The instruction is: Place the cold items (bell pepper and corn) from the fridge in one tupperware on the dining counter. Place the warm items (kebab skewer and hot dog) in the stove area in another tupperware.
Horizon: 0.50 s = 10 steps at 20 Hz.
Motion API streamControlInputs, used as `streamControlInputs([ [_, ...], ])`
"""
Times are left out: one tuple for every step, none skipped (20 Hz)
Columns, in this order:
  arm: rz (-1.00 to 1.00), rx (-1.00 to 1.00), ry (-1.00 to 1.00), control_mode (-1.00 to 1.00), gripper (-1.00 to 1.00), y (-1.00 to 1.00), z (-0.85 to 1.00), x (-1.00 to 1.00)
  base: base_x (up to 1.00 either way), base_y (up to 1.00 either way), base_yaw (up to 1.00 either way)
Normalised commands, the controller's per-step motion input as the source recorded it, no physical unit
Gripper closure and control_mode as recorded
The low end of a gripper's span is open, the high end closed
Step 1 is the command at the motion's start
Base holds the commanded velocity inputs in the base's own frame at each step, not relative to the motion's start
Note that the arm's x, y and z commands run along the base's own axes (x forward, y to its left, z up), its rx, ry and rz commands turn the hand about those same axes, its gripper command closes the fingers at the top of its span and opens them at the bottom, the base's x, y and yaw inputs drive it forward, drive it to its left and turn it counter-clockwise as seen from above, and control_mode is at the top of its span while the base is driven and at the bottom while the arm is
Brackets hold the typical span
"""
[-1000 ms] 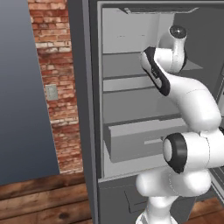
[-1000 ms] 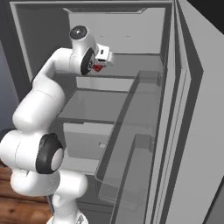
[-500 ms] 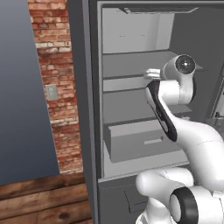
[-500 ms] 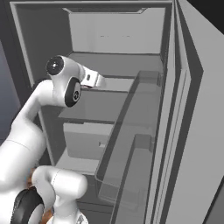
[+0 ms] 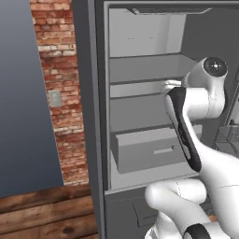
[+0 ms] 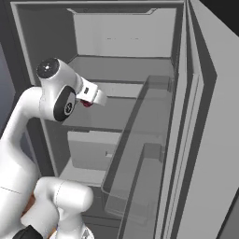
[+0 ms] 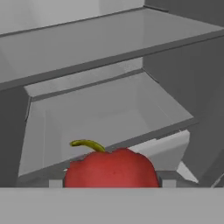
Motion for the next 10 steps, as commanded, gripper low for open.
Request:
streamControlInputs([
  [0.11, 0.00, 0.36, -1.00, 1.00, 0.08, -0.19, -0.17, 0.00, 0.00, 0.00],
  [0.01, 0.00, 0.35, -1.00, 1.00, 0.06, -0.25, -0.11, 0.00, 0.00, 0.00],
  [0.00, 0.00, 0.20, -1.00, 1.00, 0.00, -0.24, -0.35, 0.00, 0.00, 0.00],
  [0.00, 0.00, 0.24, -1.00, 1.00, 0.01, -0.18, -0.44, 0.00, 0.00, 0.00],
  [0.00, 0.04, 0.23, -1.00, 1.00, 0.01, -0.11, -0.50, 0.00, 0.00, 0.00],
  [0.00, 0.00, 0.21, -1.00, 1.00, 0.05, -0.09, -0.52, 0.00, 0.00, 0.00],
  [0.00, 0.00, 0.21, -1.00, 1.00, 0.13, -0.05, -0.58, 0.00, 0.00, 0.00],
  [0.00, 0.00, 0.19, -1.00, 1.00, 0.17, -0.03, -0.61, 0.00, 0.00, 0.00],
  [0.00, 0.00, 0.16, -1.00, 1.00, 0.21, 0.00, -0.64, 0.00, 0.00, 0.00],
  [0.00, 0.00, 0.06, -1.00, 1.00, 0.19, 0.00, -0.63, 0.00, 0.00, 0.00],
])
